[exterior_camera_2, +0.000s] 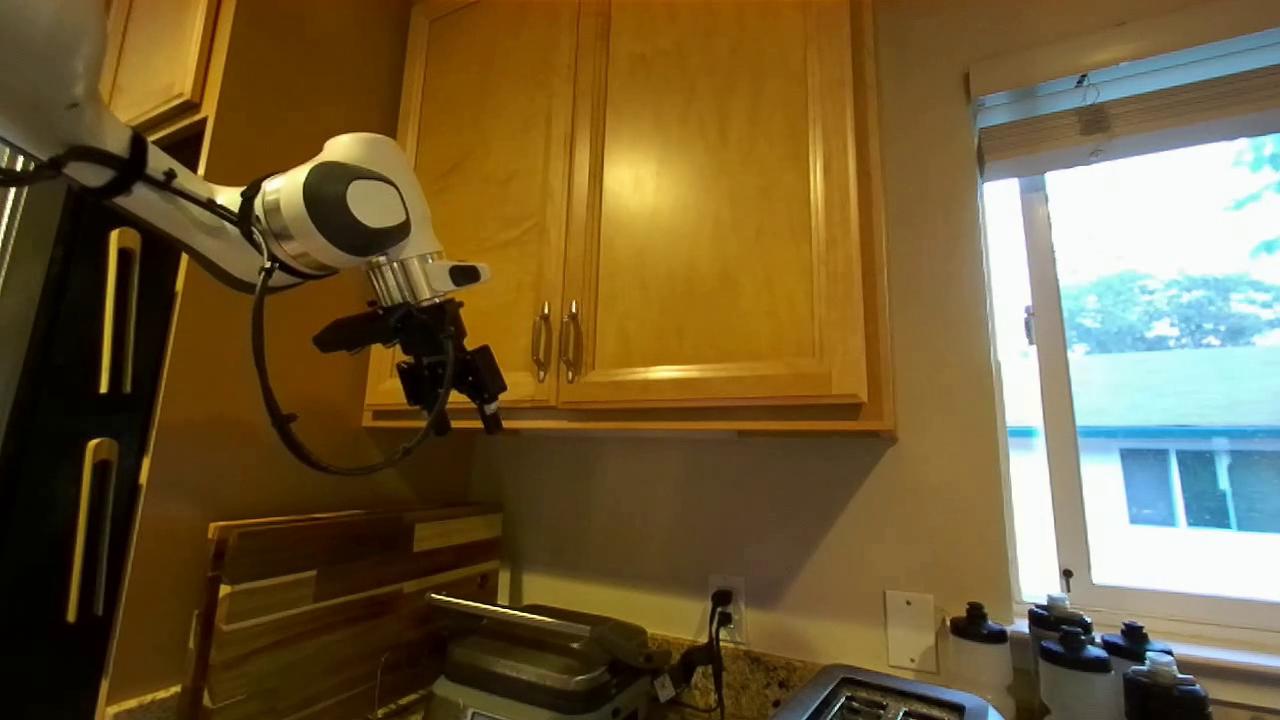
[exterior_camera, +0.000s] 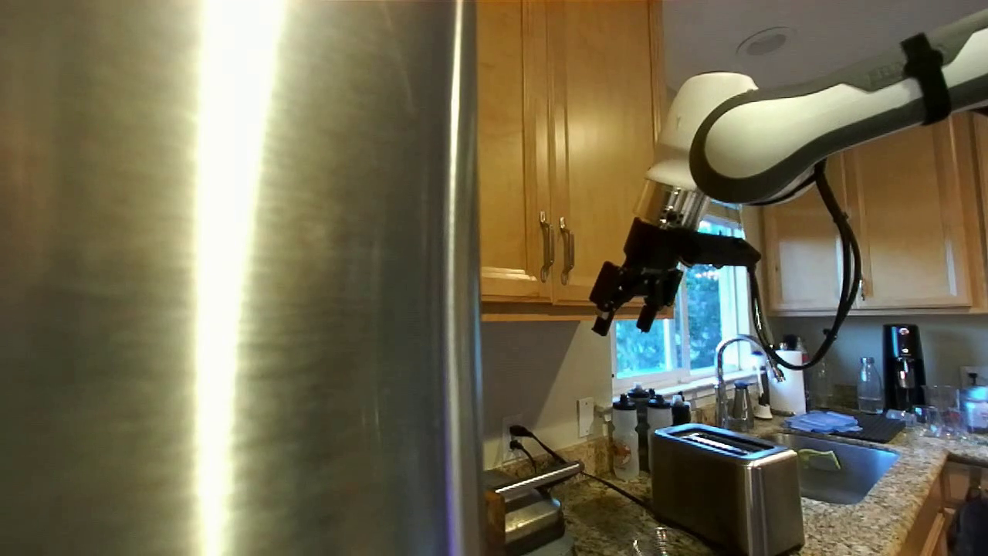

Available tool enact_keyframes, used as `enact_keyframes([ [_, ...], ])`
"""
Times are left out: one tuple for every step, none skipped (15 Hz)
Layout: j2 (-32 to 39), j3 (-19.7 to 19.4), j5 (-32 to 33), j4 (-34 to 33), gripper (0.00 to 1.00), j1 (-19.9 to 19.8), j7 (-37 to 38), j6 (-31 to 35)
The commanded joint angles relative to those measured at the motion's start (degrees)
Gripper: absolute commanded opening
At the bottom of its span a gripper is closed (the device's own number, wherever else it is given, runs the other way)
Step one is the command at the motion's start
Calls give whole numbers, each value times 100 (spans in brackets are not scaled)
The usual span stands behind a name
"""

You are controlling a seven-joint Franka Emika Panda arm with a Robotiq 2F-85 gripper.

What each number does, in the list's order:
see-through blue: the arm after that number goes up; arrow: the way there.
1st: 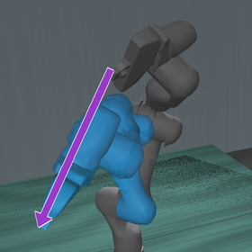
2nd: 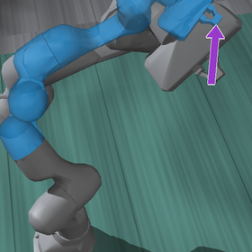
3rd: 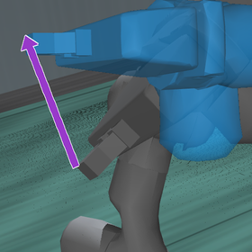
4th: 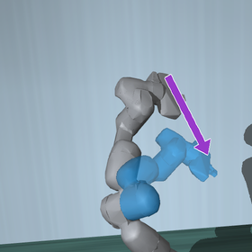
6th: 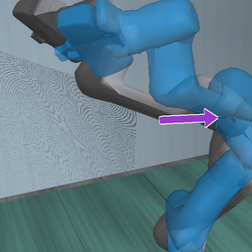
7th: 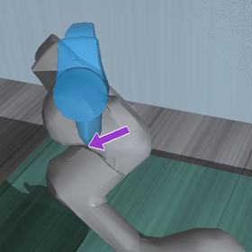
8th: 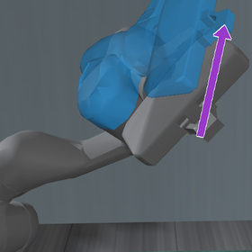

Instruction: Open the overhead cabinet doors

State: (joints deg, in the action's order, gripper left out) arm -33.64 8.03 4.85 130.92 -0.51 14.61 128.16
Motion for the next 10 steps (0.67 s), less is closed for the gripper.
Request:
enact_keyframes([
  [6, 38, 37, -18, 100, -30, 41, 81],
  [6, 58, 45, -18, 100, -48, 57, 119],
  [7, 64, 47, -18, 100, -52, 64, 124],
  [7, 64, 48, -18, 100, -55, 68, 125],
  [7, 64, 49, -18, 100, -59, 70, 126],
  [41, 77, 29, -25, 100, -54, 110, 263],
  [90, 110, 57, -80, 100, -78, 167, 387],
  [101, 163, 109, -97, 100, -129, 277, 511],
  [122, 166, 91, -129, 100, -116, 278, 681],
  [148, 174, 93, -161, 100, -121, 288, 864],
])
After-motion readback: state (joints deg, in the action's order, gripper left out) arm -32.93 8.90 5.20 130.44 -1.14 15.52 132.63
